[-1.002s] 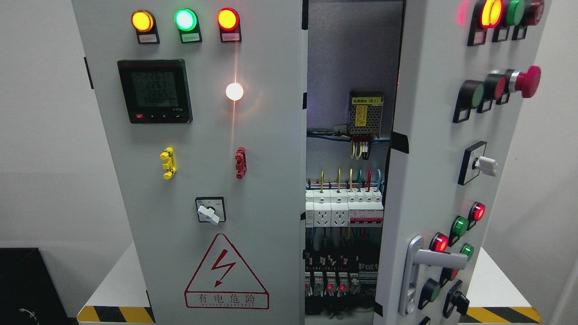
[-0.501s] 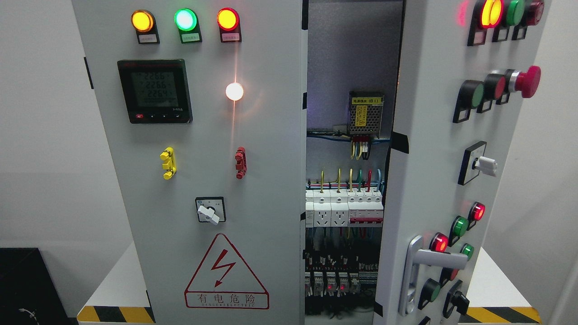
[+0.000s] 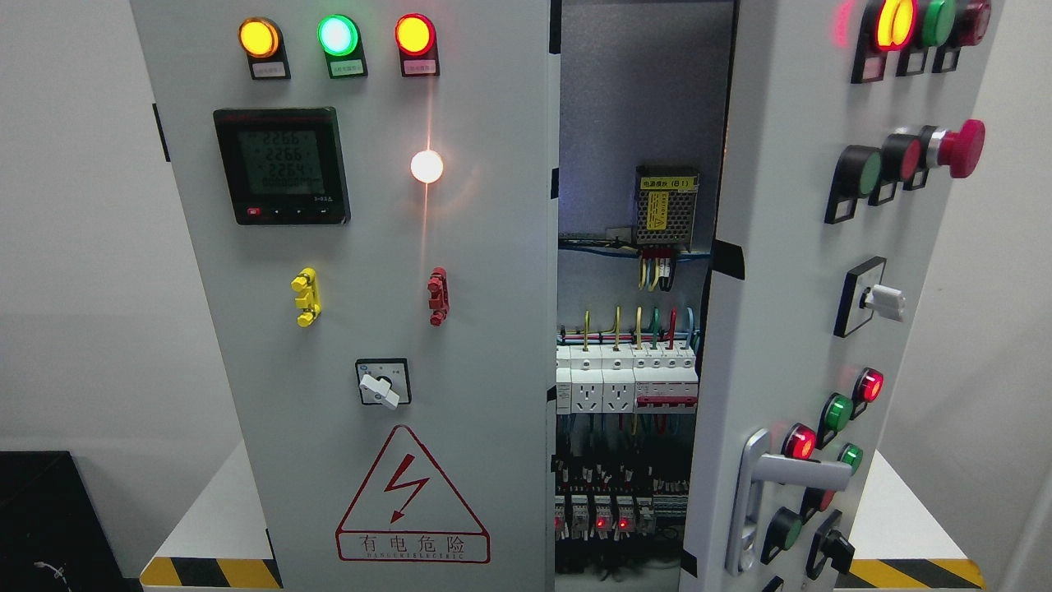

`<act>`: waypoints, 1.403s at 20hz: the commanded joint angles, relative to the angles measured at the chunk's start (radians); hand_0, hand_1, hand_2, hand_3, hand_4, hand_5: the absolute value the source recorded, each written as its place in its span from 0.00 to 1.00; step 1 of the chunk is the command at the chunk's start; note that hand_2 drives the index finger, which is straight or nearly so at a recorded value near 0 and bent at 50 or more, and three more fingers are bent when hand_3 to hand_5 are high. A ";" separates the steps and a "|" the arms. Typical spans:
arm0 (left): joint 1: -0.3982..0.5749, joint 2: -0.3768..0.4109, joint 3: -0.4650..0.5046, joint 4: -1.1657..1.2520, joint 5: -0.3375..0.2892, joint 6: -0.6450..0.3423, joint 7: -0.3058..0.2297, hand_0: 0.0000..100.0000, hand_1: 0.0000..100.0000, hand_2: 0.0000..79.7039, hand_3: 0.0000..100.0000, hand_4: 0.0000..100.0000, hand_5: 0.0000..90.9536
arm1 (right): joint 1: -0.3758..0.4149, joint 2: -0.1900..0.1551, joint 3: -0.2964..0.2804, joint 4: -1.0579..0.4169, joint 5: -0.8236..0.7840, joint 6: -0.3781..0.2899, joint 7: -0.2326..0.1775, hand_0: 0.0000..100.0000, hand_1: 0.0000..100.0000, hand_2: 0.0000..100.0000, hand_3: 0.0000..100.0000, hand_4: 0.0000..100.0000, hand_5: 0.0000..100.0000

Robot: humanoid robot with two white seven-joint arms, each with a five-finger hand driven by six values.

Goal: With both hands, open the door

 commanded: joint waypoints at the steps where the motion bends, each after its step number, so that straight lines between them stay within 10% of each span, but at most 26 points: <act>1: -0.008 0.122 -0.001 -0.037 -0.003 -0.036 -0.071 0.00 0.00 0.00 0.00 0.00 0.00 | 0.000 0.002 -0.002 -0.002 0.003 0.000 0.001 0.19 0.00 0.00 0.00 0.00 0.00; 6: 0.001 0.122 0.002 -0.134 0.001 -0.220 -0.286 0.00 0.00 0.00 0.00 0.00 0.00 | 0.000 0.002 -0.002 -0.002 0.003 0.000 0.001 0.19 0.00 0.00 0.00 0.00 0.00; 21: -0.051 0.113 -0.070 -0.544 -0.010 -0.217 -0.299 0.00 0.00 0.00 0.00 0.00 0.00 | 0.000 0.002 -0.002 -0.002 0.003 -0.001 0.001 0.19 0.00 0.00 0.00 0.00 0.00; 28: 0.121 0.292 -0.263 -1.167 0.034 -0.112 -0.299 0.00 0.00 0.00 0.00 0.00 0.00 | 0.000 0.002 -0.002 -0.002 0.003 -0.001 0.001 0.19 0.00 0.00 0.00 0.00 0.00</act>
